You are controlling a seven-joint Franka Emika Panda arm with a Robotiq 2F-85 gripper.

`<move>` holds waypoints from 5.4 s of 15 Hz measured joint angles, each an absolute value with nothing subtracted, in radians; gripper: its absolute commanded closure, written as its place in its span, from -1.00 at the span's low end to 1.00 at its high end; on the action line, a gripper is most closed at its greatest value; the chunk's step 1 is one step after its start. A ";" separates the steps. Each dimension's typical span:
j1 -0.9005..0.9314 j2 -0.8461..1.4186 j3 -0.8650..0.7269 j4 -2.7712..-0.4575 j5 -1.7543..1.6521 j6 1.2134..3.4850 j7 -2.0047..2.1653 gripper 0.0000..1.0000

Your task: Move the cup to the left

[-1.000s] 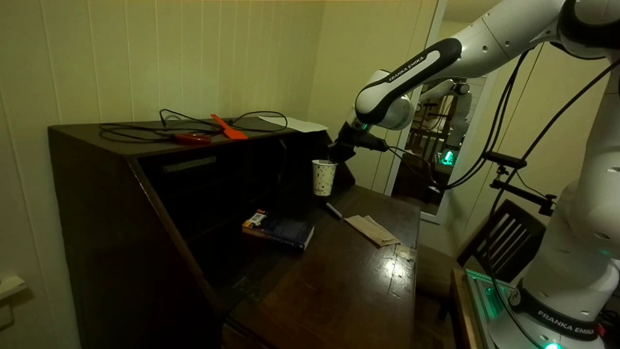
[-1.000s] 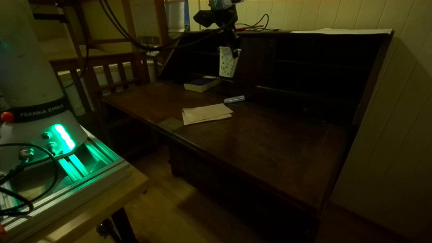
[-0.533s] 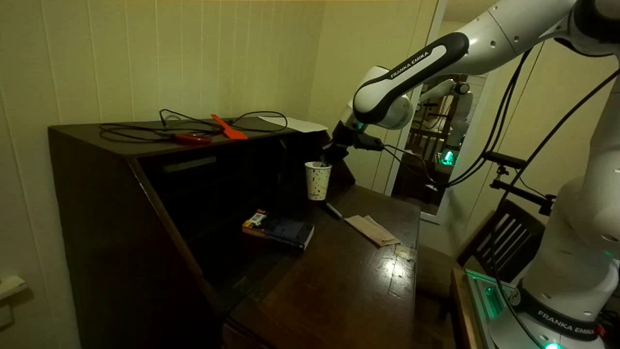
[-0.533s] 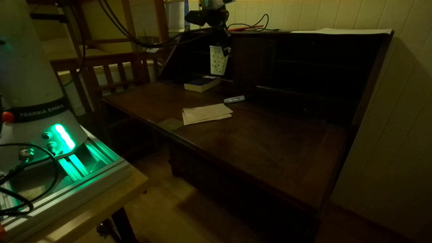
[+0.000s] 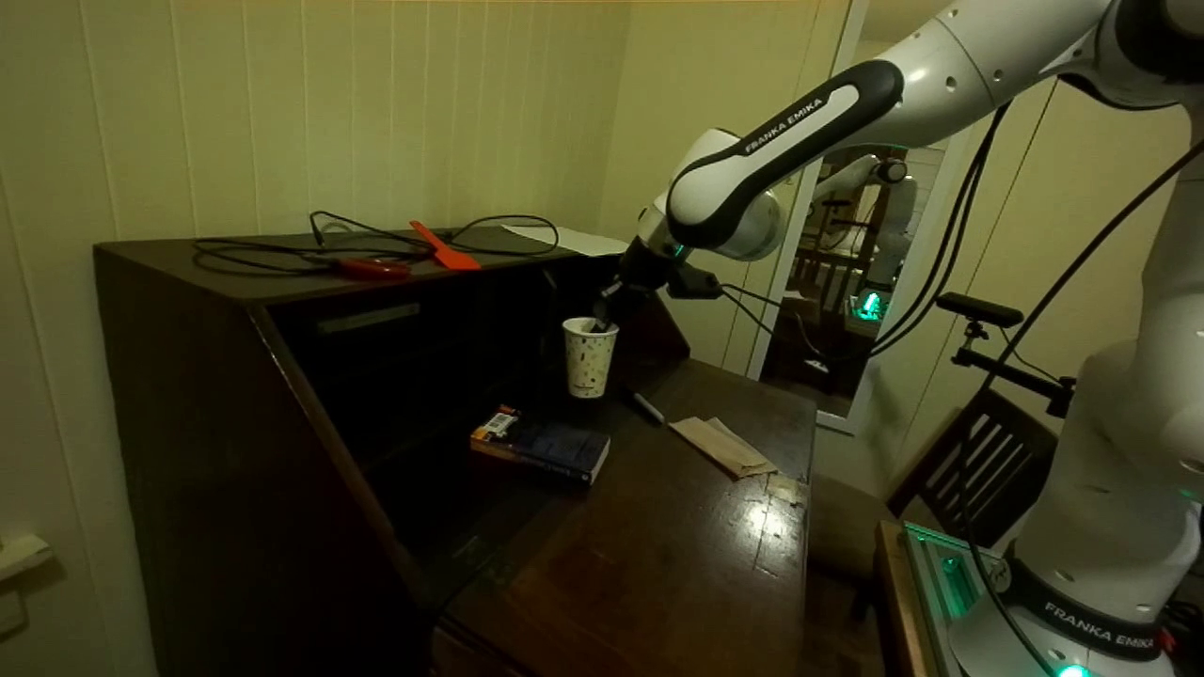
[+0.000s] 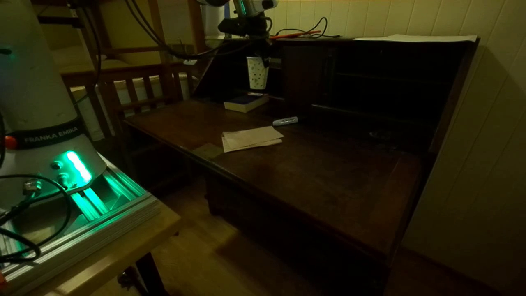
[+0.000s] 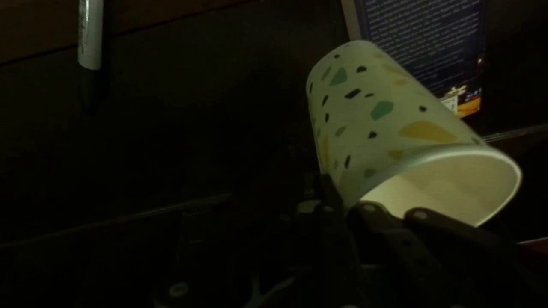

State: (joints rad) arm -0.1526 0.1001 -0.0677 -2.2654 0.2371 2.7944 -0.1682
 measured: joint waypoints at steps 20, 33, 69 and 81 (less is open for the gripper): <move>-0.201 0.324 0.001 -2.230 0.355 3.106 -0.268 0.99; -0.161 0.323 0.024 -2.180 0.343 2.900 -0.277 0.99; 0.015 0.584 -0.089 -1.816 0.223 2.990 0.187 0.99; 0.069 0.628 -0.153 -1.782 0.168 2.988 0.252 0.63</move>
